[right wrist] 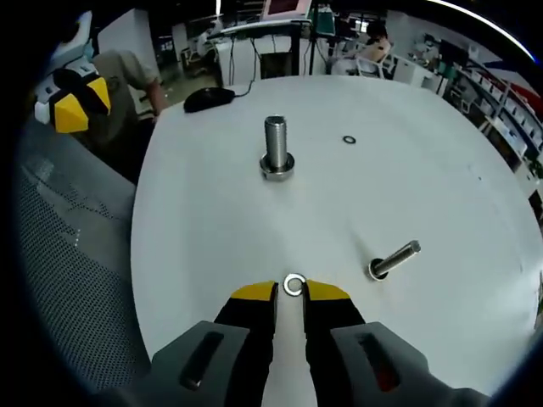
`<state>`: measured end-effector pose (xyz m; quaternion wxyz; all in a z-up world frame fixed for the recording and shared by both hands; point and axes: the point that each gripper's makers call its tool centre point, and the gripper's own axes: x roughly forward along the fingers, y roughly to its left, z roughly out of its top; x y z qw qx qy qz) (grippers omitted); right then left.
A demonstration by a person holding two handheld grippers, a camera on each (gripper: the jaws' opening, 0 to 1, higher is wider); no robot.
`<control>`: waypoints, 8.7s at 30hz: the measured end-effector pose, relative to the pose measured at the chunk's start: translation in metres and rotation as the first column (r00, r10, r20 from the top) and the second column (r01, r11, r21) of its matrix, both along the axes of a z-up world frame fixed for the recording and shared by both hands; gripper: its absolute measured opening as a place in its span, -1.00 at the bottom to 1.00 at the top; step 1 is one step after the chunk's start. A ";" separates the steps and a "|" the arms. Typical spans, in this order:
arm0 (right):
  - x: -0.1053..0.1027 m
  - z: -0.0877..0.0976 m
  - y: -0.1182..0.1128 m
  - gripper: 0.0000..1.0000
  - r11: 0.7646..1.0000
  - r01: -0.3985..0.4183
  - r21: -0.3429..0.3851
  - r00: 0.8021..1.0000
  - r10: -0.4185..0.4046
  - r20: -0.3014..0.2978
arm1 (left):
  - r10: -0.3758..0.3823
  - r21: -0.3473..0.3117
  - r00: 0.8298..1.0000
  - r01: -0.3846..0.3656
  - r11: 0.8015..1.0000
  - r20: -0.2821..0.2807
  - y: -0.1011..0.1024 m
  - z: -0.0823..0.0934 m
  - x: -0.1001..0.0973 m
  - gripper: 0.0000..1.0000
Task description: Place the washer onto the threaded stud by aligning its center hole with the stud, sliding it down to the base, and recovering from edge contact or off-axis alignment until the washer reaches the visible bottom stop.
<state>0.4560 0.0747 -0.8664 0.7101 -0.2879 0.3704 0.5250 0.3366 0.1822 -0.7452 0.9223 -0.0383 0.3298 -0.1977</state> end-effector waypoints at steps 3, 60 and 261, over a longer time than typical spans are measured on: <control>-0.001 -0.001 -0.001 -0.72 1.000 -0.007 -0.007 1.000 0.007 0.004 | 0.000 0.000 1.000 0.000 1.000 0.001 0.000 0.000 0.000 -0.81; 0.013 -0.009 0.002 -0.93 1.000 0.007 -0.009 0.999 -0.007 0.044 | 0.004 -0.004 1.000 -0.004 1.000 -0.001 0.001 0.000 0.000 -0.81; -0.080 0.180 -0.209 -0.61 0.876 0.422 0.233 0.807 -0.480 0.343 | -0.108 0.040 0.992 0.105 0.994 0.072 -0.021 0.007 -0.013 -0.83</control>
